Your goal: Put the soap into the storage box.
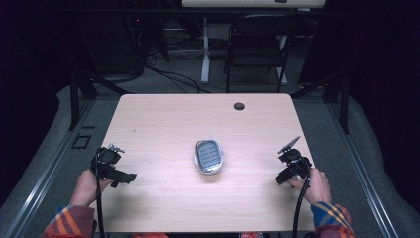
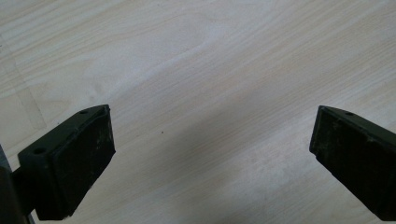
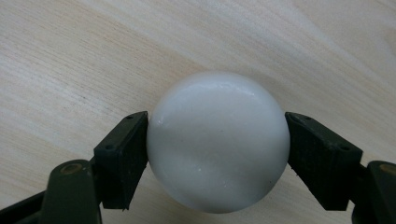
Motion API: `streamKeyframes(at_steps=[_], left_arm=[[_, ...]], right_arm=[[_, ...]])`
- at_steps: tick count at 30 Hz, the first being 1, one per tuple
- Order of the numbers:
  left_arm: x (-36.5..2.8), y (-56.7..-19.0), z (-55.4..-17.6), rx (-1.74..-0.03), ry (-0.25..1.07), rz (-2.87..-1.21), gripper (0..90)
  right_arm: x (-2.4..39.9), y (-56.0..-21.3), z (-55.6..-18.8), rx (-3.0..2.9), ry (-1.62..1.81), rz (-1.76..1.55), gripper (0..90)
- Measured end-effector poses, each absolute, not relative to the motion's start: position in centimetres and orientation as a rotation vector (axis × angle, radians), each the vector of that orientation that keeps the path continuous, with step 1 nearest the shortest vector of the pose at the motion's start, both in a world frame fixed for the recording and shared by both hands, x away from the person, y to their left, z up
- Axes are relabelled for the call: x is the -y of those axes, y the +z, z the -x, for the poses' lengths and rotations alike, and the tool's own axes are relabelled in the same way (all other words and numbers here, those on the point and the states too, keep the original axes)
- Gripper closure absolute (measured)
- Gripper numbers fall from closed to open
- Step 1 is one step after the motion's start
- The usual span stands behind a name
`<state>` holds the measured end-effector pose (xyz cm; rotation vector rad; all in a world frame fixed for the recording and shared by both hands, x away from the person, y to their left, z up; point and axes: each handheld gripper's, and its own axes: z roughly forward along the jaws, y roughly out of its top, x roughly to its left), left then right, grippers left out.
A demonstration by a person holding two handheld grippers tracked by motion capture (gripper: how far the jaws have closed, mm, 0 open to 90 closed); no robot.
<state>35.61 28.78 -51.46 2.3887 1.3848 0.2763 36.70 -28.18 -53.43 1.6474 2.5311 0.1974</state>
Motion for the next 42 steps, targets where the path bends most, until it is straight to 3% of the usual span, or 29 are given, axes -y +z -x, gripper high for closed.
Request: streamKeyframes(at_steps=[42], left_arm=[[-28.8, -51.5, -35.6, -1.388, 0.274, -2.393, 0.0]], right_arm=[[28.4, -52.4, -36.7, -2.546, 0.216, -1.656, 24.4]])
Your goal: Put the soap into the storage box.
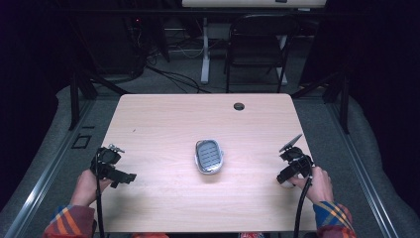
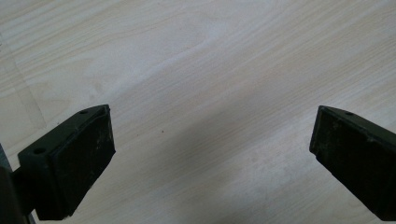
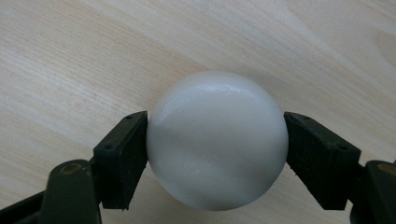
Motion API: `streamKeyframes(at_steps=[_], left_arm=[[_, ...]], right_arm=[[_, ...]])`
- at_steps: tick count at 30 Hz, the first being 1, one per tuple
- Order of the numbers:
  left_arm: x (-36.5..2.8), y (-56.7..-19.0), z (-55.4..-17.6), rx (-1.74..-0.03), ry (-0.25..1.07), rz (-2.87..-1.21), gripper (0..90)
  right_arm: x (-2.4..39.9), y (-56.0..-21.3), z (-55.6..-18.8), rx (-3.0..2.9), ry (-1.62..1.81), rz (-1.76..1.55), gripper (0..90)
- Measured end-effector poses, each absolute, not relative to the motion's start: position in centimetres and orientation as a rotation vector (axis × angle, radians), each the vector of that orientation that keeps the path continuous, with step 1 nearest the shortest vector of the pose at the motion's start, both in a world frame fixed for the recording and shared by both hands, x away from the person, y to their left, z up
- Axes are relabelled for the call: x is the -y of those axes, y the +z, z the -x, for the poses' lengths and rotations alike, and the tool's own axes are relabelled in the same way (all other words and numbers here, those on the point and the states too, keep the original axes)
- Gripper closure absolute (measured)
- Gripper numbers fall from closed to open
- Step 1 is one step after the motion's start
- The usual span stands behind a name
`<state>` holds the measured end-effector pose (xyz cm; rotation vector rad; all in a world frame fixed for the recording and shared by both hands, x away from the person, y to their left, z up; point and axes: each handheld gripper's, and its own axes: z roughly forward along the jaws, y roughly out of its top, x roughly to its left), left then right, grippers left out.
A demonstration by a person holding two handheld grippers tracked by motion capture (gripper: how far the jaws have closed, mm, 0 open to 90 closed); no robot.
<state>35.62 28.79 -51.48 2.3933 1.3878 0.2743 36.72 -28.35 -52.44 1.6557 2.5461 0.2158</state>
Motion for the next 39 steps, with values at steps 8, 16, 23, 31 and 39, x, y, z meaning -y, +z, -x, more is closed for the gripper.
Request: streamKeyframes(at_steps=[8, 16, 23, 31, 39], left_arm=[[-28.9, -51.5, -35.6, -1.394, 0.276, -2.387, 0.0], [-29.0, -51.5, -35.6, -1.393, 0.277, -2.384, 0.0], [-29.0, -51.5, -35.6, -1.394, 0.276, -2.384, 0.0], [-29.0, -51.5, -35.6, -1.399, 0.277, -2.381, 0.0], [-29.0, -51.5, -35.6, -1.399, 0.277, -2.382, 0.0]], right_arm=[[28.3, -52.1, -36.7, -2.546, 0.220, -1.662, 24.5], [28.4, -51.7, -36.9, -2.578, 0.177, -1.635, 24.5], [28.2, -51.5, -37.0, -2.553, 0.220, -1.649, 24.5], [26.8, -50.9, -37.9, -2.573, 0.226, -1.607, 24.5], [24.8, -50.4, -39.0, -2.607, 0.224, -1.555, 24.5]])
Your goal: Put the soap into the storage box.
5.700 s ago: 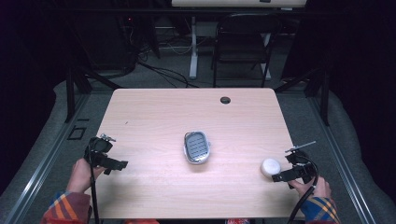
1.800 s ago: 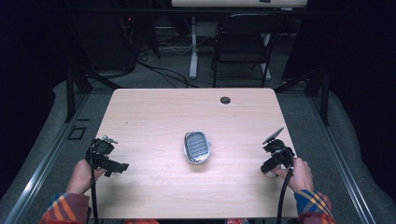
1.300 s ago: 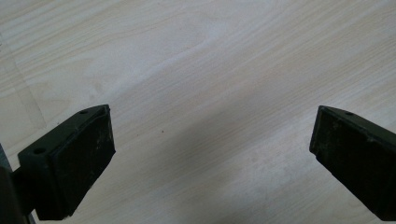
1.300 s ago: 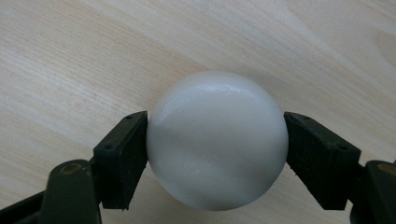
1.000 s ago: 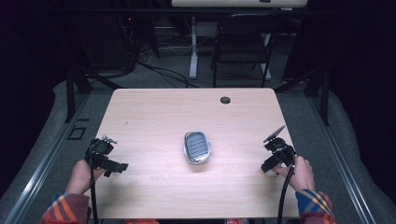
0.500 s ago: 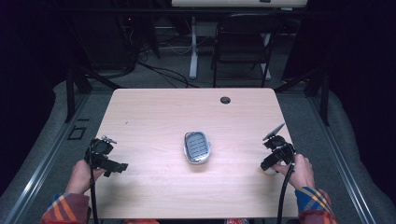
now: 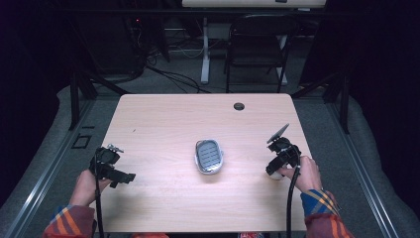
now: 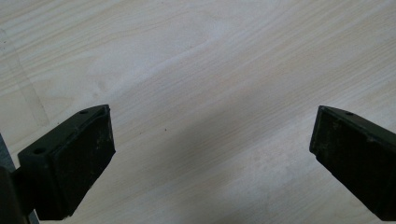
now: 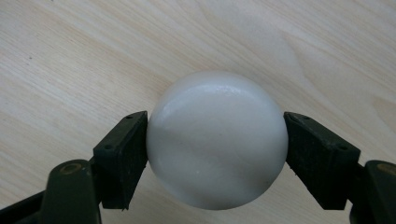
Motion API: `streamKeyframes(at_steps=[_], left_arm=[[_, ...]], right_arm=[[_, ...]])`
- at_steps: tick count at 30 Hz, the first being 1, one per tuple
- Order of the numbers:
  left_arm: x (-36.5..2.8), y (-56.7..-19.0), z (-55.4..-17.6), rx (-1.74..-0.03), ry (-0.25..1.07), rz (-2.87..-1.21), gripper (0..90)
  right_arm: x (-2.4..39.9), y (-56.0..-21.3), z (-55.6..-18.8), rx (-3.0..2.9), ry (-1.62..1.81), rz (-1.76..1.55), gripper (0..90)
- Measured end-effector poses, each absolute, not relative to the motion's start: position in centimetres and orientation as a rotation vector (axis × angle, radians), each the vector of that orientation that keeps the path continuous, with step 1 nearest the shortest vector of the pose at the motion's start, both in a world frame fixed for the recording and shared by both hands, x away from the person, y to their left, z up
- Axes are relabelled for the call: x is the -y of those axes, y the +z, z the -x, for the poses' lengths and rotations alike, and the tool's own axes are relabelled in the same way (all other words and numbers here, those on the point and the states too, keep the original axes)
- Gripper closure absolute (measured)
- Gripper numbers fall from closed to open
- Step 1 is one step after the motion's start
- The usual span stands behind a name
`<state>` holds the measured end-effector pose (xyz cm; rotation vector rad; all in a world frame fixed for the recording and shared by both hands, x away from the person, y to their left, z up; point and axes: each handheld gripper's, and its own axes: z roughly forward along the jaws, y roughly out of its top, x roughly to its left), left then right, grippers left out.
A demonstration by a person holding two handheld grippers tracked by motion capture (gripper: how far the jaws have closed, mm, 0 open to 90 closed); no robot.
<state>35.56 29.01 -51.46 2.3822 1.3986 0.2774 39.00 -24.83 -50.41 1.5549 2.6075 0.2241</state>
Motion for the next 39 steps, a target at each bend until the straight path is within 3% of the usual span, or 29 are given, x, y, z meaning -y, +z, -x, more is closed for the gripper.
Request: streamKeyframes(at_steps=[39], left_arm=[[-28.9, -51.5, -35.5, -1.387, 0.280, -2.386, 0.0]], right_arm=[[17.9, -49.5, -41.8, -2.704, 0.253, -1.394, 24.5]])
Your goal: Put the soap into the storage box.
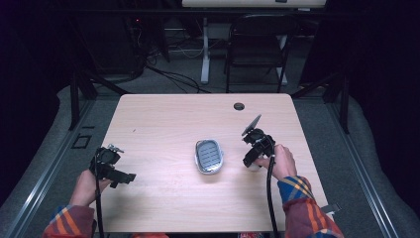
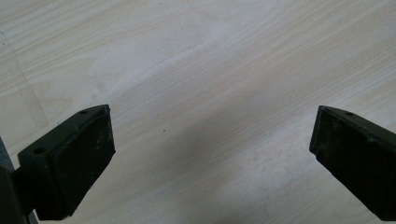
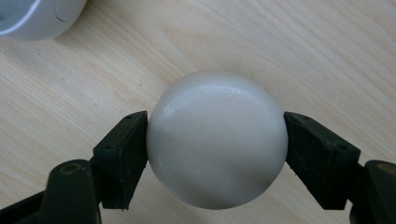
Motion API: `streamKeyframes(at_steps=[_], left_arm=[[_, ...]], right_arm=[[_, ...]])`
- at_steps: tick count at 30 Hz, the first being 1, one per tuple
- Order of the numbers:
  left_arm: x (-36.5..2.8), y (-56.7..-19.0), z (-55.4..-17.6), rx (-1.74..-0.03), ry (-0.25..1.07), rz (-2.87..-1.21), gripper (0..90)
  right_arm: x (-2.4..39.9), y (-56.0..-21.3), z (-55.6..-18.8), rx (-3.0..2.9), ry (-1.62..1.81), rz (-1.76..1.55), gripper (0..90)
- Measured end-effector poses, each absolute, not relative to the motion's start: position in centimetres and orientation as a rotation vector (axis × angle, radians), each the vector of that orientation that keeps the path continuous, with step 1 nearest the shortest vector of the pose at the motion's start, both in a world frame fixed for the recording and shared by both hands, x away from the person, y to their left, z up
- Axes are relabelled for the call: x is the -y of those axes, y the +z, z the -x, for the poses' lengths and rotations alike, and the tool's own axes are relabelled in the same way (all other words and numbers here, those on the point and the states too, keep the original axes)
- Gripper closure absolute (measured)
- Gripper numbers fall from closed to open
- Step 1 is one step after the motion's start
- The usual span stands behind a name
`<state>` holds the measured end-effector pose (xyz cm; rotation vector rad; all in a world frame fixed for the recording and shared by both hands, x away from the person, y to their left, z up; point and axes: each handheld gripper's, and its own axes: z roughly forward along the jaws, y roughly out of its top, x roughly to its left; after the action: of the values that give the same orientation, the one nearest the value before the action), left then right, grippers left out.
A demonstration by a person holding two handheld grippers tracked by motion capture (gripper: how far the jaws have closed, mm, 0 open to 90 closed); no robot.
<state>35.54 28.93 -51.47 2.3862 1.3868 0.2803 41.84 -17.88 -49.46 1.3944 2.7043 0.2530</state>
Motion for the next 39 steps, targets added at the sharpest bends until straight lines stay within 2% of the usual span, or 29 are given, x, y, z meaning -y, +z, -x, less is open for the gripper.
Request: streamKeyframes(at_steps=[39], left_arm=[[-28.9, -51.5, -35.6, -1.380, 0.279, -2.389, 0.0]], right_arm=[[13.8, -46.6, -43.5, -2.743, 0.261, -1.268, 24.5]])
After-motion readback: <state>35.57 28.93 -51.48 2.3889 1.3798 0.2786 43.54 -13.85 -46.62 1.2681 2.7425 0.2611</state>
